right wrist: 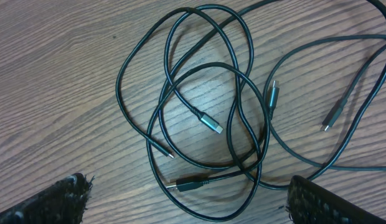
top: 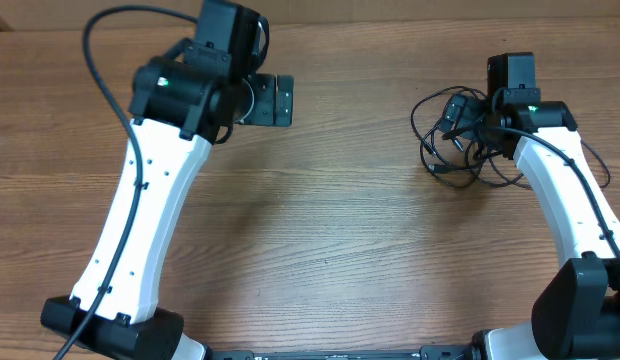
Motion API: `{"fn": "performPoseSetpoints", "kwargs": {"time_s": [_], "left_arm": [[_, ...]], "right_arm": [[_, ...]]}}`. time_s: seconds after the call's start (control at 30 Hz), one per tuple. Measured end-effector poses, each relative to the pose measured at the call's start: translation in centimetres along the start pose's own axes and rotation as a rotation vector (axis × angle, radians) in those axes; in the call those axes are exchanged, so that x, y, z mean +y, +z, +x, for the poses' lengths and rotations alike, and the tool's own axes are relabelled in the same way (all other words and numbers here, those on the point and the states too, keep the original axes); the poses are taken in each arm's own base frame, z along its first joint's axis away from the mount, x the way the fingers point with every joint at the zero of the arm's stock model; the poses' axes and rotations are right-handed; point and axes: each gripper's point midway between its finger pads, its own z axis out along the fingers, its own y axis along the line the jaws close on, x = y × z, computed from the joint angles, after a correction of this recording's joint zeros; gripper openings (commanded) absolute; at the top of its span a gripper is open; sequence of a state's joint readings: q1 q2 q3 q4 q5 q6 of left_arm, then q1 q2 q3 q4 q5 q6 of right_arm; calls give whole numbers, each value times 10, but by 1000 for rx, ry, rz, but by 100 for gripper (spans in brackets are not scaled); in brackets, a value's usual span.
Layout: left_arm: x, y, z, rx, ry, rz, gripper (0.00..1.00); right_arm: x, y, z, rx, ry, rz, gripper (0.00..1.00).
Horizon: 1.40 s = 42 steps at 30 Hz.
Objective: Untangle cables
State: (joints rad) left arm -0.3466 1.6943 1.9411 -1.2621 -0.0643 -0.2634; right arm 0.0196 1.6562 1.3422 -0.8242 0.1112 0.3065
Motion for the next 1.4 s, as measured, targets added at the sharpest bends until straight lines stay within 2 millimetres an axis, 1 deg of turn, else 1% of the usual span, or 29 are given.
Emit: {"fn": "performPoseSetpoints", "kwargs": {"time_s": [0.27,0.47,0.7,0.83,0.97,1.07,1.17,1.23,1.33,1.4], "left_arm": [[4,48,25,67,4,-18,100],[6,83,42,84,6,-22,99],[4,122,49,28,2,-2,100],[-2,143,53,-16,-1,43,99],[-9,158,58,-56,-2,98,100],[-12,164,61,-96,-2,130,99],[-13,161,68,-152,-1,159,100],[-13,154,70,-215,-2,181,99],[-11,136,74,-327,-1,215,99],[-6,125,80,-385,-5,227,99]], "right_arm": [[0,0,0,0,0,-1,100],[0,0,0,0,0,-1,100],[0,0,0,0,0,-1,100],[0,0,0,0,0,0,100],[0,0,0,0,0,0,100],[0,0,0,0,0,0,100],[0,0,0,0,1,0,100],[0,0,0,0,0,-1,100],[0,0,0,0,0,0,100],[0,0,0,0,0,-1,100]]}}
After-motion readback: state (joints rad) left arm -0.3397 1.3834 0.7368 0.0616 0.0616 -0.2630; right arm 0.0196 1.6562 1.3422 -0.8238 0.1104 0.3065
